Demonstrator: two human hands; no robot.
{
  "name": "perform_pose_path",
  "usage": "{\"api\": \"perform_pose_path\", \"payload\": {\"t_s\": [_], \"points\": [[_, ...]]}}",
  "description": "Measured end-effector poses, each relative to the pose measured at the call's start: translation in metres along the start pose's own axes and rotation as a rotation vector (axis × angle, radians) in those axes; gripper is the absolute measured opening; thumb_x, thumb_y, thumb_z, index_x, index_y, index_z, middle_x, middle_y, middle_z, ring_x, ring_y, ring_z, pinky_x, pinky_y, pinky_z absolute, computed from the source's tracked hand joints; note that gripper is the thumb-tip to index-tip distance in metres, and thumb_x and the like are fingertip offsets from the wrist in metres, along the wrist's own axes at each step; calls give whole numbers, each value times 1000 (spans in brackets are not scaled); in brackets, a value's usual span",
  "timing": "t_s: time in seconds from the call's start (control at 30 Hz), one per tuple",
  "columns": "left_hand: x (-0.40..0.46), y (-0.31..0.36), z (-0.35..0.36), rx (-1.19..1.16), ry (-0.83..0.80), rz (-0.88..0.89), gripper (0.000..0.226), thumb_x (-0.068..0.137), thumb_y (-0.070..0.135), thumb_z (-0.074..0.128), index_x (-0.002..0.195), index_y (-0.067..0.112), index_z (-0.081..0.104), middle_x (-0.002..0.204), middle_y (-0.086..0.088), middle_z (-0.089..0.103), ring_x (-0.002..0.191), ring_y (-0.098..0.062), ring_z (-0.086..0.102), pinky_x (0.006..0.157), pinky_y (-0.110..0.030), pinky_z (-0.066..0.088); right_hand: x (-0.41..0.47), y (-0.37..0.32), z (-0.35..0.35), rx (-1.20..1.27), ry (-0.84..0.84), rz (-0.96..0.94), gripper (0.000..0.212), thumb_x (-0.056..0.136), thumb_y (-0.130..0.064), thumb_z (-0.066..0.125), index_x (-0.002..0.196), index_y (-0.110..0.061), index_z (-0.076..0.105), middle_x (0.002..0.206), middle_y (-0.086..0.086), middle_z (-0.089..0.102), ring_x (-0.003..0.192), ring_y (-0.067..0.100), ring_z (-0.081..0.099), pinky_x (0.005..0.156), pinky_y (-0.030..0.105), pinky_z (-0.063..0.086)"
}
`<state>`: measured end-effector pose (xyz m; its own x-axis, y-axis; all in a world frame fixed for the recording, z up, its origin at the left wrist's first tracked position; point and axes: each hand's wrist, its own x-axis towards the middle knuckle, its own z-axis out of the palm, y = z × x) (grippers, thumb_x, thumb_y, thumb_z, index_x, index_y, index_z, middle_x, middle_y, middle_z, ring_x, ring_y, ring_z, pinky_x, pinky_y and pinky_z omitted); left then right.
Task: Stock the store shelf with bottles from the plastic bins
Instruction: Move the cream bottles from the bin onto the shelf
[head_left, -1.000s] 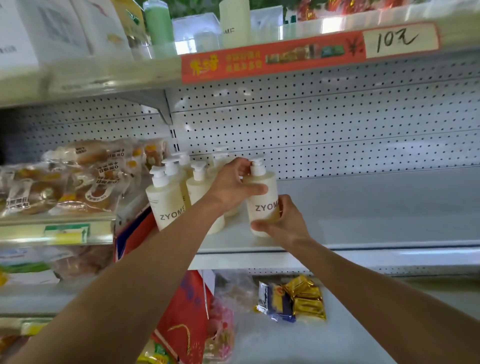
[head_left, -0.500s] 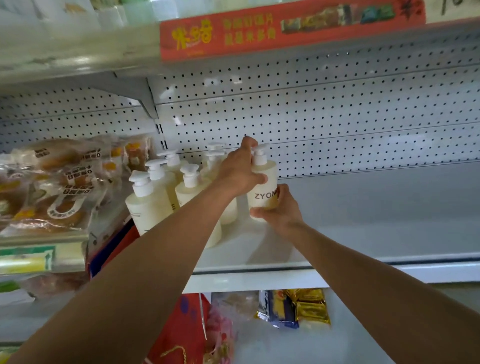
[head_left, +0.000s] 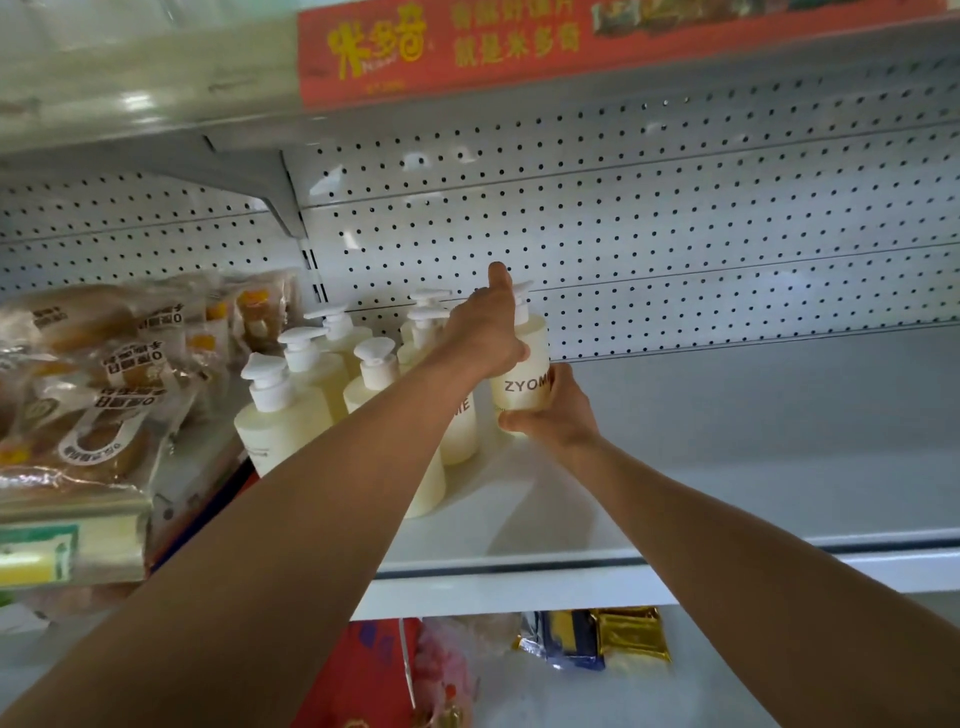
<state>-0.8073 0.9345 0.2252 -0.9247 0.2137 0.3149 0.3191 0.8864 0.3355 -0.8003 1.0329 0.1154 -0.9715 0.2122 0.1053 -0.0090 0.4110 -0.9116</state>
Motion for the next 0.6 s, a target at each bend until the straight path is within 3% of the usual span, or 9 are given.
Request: {"api": "perform_pose_path", "payload": {"t_s": [0.1, 0.2, 0.4, 0.5, 0.6], "points": [[-1, 0, 2, 7, 12, 0, 63, 79, 13, 74, 122, 14, 29, 108, -8, 55, 92, -29, 58, 65, -34, 40, -2, -3, 1, -28, 5, 6, 64, 61, -21, 81, 111, -24, 39, 110, 0, 58, 100, 22, 58, 77, 37, 54], [-4, 1, 4, 17, 16, 7, 61, 82, 10, 70, 127, 12, 29, 113, -11, 54, 99, -32, 59, 69, -34, 39, -5, -6, -1, -101, -4, -5, 67, 67, -21, 79, 121, -16, 39, 118, 3, 56, 110, 25, 54, 87, 42, 51], [-28, 9, 0, 33, 21, 21, 76, 85, 16, 68, 146, 15, 23, 136, -12, 39, 125, -30, 42, 90, -34, 38, -24, 1, -25, -384, -4, -92, 60, 84, -29, 66, 135, -14, 38, 135, 4, 47, 124, 24, 46, 96, 38, 42], [-56, 11, 1, 37, 92, 78, 61, 88, 23, 65, 141, 19, 35, 137, -5, 40, 128, -24, 40, 98, -34, 38, -42, 7, -46, -538, 3, -194, 47, 89, -33, 60, 131, -17, 46, 132, 2, 52, 118, 21, 52, 95, 37, 44], [-89, 14, 5, 45, 179, 100, 38, 91, 31, 59, 128, 25, 51, 130, 5, 53, 120, -16, 50, 87, -30, 43, -66, 9, -66, -623, -12, -253, 39, 91, -35, 58, 127, -21, 52, 128, -2, 56, 113, 18, 57, 95, 36, 45]]}}
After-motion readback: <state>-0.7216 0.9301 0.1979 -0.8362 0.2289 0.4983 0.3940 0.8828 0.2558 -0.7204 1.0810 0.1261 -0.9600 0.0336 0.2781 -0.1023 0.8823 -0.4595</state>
